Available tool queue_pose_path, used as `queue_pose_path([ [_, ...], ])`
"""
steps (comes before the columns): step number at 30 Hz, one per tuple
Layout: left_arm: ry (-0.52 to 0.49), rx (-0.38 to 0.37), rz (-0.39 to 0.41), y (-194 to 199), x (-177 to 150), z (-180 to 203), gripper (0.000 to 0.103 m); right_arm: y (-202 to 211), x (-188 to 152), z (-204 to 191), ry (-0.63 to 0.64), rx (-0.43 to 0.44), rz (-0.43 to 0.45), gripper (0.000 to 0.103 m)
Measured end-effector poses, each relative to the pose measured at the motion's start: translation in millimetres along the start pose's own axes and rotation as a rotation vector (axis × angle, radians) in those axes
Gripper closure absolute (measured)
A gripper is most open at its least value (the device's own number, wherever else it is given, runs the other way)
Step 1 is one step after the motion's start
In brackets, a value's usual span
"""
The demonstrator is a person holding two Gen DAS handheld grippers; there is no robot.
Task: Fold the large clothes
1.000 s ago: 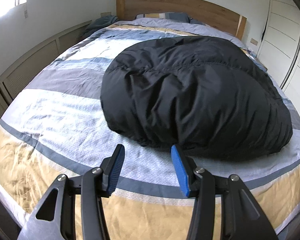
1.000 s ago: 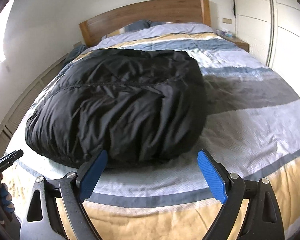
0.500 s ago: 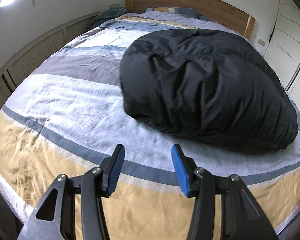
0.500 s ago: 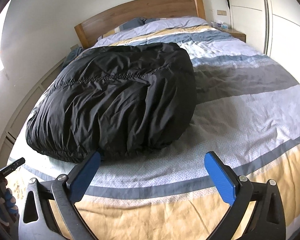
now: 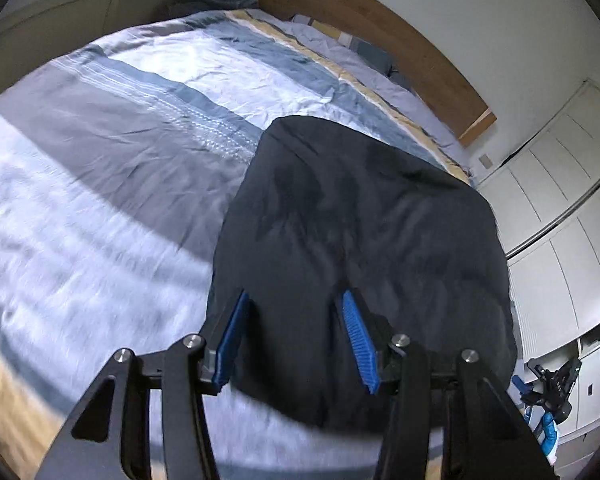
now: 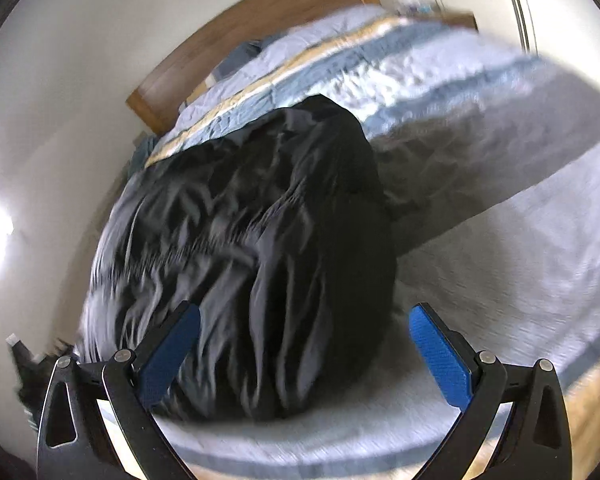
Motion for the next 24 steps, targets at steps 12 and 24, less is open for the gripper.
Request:
queue_pose_path([
  [12,-0.019,-0.009,-0.064,-93,11,-25,0.035,-113,24,50,-0.157,0.135,-0.217,0.0],
  [24,0.118,-0.103,0.001,-116,-15,-41,0.034,-160,13,46,-0.143,0.352,-0.326,0.0],
])
Point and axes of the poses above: each gripper's, at about its wrist camera, not at the fingertips, and y roughly against the way its jaws point, z to its right, x to its top, the point moved 1 cm from there along -y, roughly the way its jaws point, and after that the axes turned 7 degrees about x, right-handed, at the moved point
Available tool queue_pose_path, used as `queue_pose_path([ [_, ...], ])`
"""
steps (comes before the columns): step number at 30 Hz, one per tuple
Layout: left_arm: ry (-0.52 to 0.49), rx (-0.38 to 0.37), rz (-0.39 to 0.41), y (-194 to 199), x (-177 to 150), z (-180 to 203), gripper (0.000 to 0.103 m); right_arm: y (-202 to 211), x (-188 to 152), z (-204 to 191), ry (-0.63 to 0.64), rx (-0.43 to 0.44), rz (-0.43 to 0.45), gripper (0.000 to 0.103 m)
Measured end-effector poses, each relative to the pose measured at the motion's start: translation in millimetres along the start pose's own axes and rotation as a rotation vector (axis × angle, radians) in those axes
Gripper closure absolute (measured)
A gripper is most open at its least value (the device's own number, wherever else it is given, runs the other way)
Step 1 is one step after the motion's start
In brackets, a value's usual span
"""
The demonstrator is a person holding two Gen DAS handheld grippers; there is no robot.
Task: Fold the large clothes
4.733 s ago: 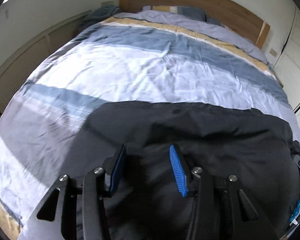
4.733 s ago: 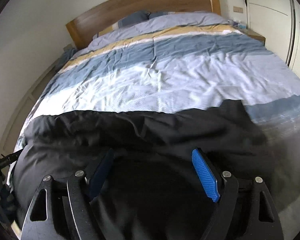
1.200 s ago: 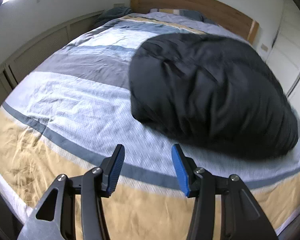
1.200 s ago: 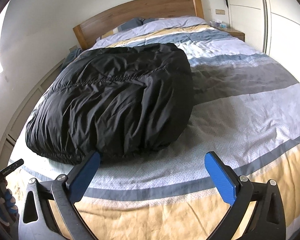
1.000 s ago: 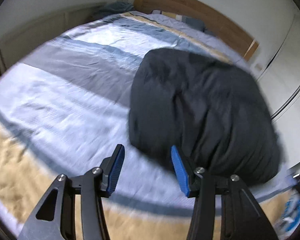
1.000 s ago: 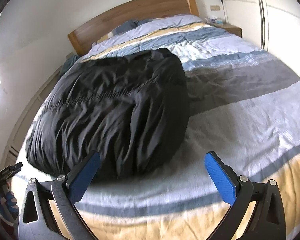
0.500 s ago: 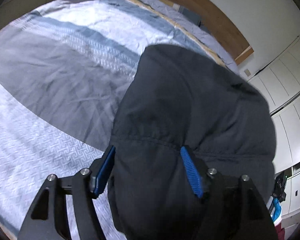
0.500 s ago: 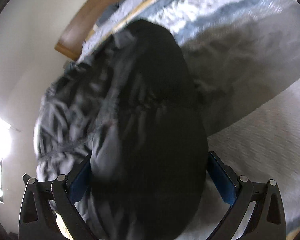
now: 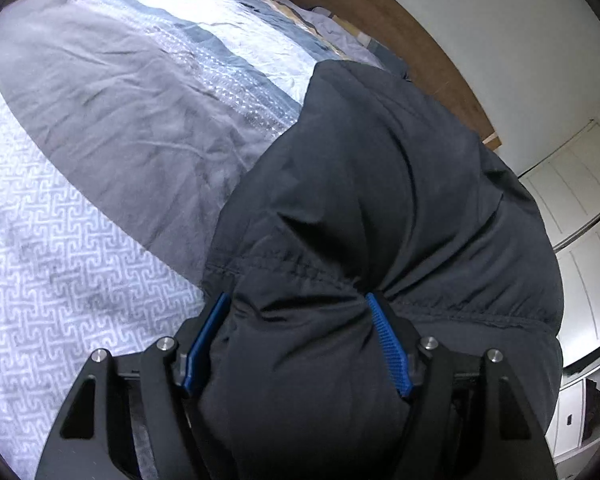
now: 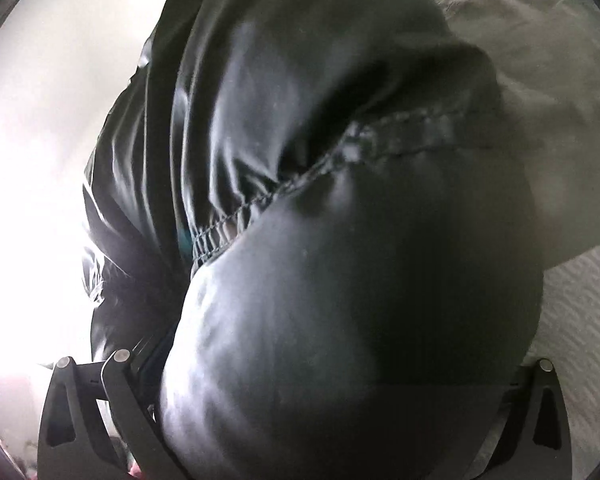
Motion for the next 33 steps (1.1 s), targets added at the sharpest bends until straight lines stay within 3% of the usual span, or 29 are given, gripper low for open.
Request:
queue_pose_path([
  [6,0.037,-0.066,-0.032,-20,-1,5,0.034,-17,1,-5,0.026,0.083,0.016,0.0],
  [8,0.051,-0.087,-0.041,-23,-3,9,0.036,-25,-1,-10,0.039,0.124,0.032,0.014],
  [10,0.057,-0.11,-0.05,-22,-1,17,0.037,-30,-4,-18,0.031,0.2,0.05,0.043],
  [13,0.033,-0.133,-0.04,-16,2,34,0.037,-39,-5,-43,0.091,0.225,0.049,0.062],
  [20,0.011,-0.192,0.012,18,9,60,0.037,-36,1,-118,0.231,0.238,0.059,0.073],
  [25,-0.046,-0.213,0.033,54,1,72,0.037,-17,-16,-160,0.291,0.316,0.049,0.076],
  [33,-0.137,-0.287,0.028,136,-45,85,0.037,46,-52,-186,0.322,0.342,0.063,0.078],
])
Point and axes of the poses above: each gripper's, at about its wrist camera, not at the fingertips, and y roughly against the way its jaws point, z to its right, x to its top, the point moved 1 cm from there along -y, roughly the way its jaws point, and after that the axes turned 7 degrees about x, right-handed, at the moved point
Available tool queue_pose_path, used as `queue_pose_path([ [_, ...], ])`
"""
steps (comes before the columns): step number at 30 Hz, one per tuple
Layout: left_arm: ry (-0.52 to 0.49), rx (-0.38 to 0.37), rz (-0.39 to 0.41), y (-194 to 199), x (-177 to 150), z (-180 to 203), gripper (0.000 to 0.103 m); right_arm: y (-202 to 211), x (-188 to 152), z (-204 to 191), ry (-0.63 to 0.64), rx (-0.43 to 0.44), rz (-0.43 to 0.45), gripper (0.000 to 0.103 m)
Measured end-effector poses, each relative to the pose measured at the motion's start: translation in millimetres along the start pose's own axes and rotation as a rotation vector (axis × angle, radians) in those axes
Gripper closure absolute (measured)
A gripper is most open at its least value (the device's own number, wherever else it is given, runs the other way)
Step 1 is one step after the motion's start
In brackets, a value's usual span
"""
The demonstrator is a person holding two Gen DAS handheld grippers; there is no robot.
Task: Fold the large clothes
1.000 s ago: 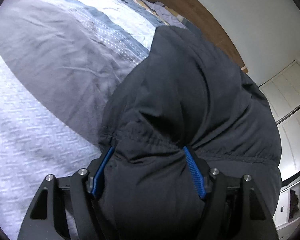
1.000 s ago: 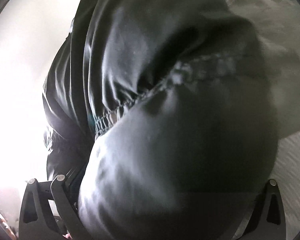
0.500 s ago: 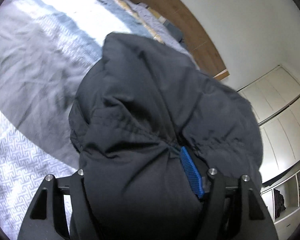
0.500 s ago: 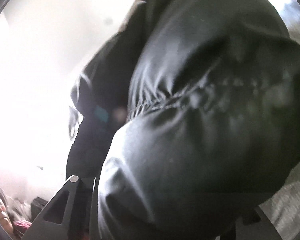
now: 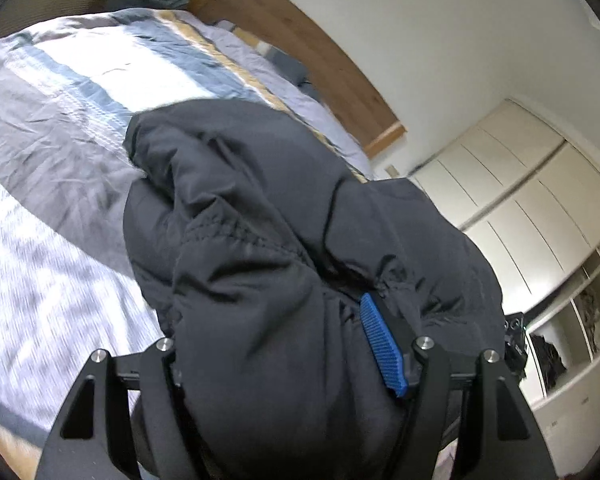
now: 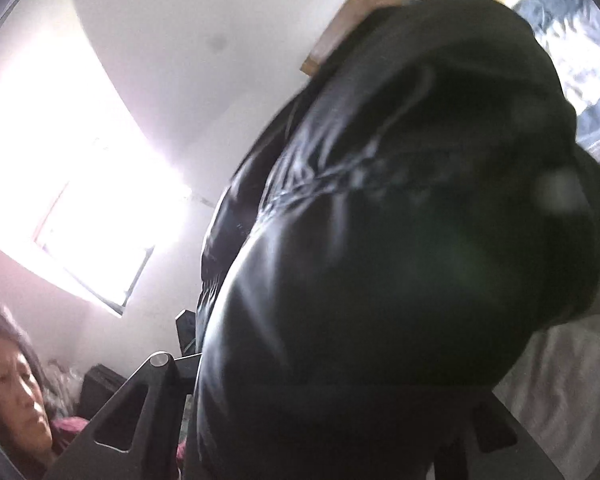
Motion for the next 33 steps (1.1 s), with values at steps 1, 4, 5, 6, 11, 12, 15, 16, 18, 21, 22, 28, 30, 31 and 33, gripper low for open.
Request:
queue_pose_path([
  [1,-0.01,0.001,-0.004,1,-6,3,0.037,8,-4,-2,0.002,-0.009,0.003,0.078],
  [4,-0.029,0.063,-0.041,-14,-22,3,0.037,23,-20,20,-0.033,-0.117,0.005,0.076],
  [5,-0.033,0.111,-0.067,-26,-27,-3,0.037,25,-25,28,-0.051,-0.153,0.002,0.075],
  [6,-0.036,0.149,-0.085,-34,-31,-8,0.037,26,-33,48,-0.087,-0.208,-0.006,0.074],
  [11,-0.035,0.26,-0.118,-52,-35,-36,0.036,45,-61,126,-0.254,-0.387,0.07,0.042],
  [12,-0.036,0.27,-0.104,-43,-34,-33,0.036,49,-65,132,-0.253,-0.422,0.082,0.031],
  [15,0.004,0.26,-0.024,-13,-17,-41,0.035,67,-74,129,-0.246,-0.469,0.116,0.024],
  [16,0.022,0.264,0.024,6,-9,-43,0.035,73,-82,119,-0.235,-0.484,0.121,0.023],
  [18,0.034,0.282,0.071,29,3,-45,0.035,99,-82,106,-0.218,-0.508,0.147,0.021],
  [21,0.012,0.326,0.116,63,9,-38,0.035,122,-81,89,-0.191,-0.561,0.217,0.013],
  [22,-0.005,0.345,0.119,71,7,-33,0.035,134,-81,80,-0.185,-0.576,0.249,0.013],
  [28,-0.154,0.498,0.095,96,-34,12,0.035,186,-85,31,-0.107,-0.688,0.28,0.011],
  [30,-0.179,0.521,0.08,97,-56,20,0.035,199,-105,2,-0.072,-0.717,0.251,0.011],
  [31,-0.195,0.538,0.067,100,-72,28,0.035,194,-116,-8,-0.053,-0.729,0.233,0.011],
  [33,-0.215,0.568,0.059,106,-99,39,0.035,189,-133,-23,-0.033,-0.747,0.205,0.011],
])
Point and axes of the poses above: each gripper's, at about its wrist camera, not at the fingertips, and y roughly against the way its jaws point, z to its right, x to its top, the point moved 1 cm from there along -y, roughly the way its jaws point, and after that the axes turned 7 degrees about x, right-handed, at the moved point
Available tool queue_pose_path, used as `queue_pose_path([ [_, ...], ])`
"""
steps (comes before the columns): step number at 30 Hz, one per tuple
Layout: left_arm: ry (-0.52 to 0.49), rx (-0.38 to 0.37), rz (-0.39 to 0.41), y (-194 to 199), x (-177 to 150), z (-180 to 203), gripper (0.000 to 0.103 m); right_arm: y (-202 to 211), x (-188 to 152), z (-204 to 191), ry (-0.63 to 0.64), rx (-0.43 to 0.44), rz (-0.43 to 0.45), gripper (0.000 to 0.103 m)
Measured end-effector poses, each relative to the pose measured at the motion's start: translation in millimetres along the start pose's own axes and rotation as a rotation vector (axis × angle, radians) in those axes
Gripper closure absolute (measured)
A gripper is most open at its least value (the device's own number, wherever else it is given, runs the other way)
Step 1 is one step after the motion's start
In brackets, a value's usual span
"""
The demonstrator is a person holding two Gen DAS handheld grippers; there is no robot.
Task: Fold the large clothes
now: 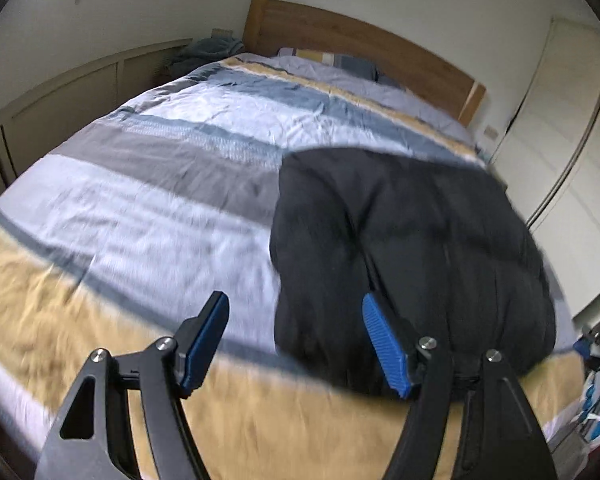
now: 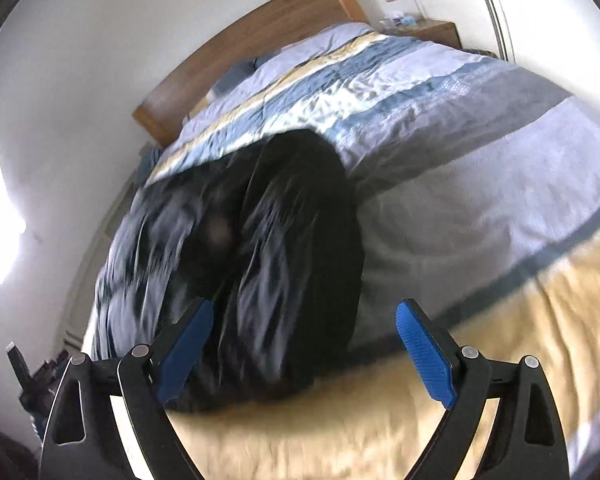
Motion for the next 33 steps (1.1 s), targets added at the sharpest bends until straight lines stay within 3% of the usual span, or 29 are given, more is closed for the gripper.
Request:
queue_pose_path([
  [4,-0.038,0.084,-0.009,20,-45,18,0.035,21,-46,-21,0.059,-0.029,-0.03,0.011],
  [7,-0.042,0.09,-0.014,41,-75,32,0.035,30,-82,-39,0.1,-0.055,-0.031,0.01],
  [14,-0.148,0.087,0.029,85,-123,72,0.035,37,-132,-67,0.164,-0.056,-0.022,0.01],
  [23,-0.212,0.049,0.076,121,-151,101,0.035,66,-171,-108,0.285,-0.082,0.026,0.009],
  [33,-0.231,0.03,0.088,123,-154,109,0.035,62,-188,-134,0.383,-0.116,0.052,0.002],
])
Point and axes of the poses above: each gripper's, at about its wrist camera, not at the fingertips, and y roughly against the way its jaws point, z to its right, x to its top, the point moved 1 cm from there along -y, roughly the way its jaws point, and after that the axes turned 7 degrees about x, right-handed, at the moved point
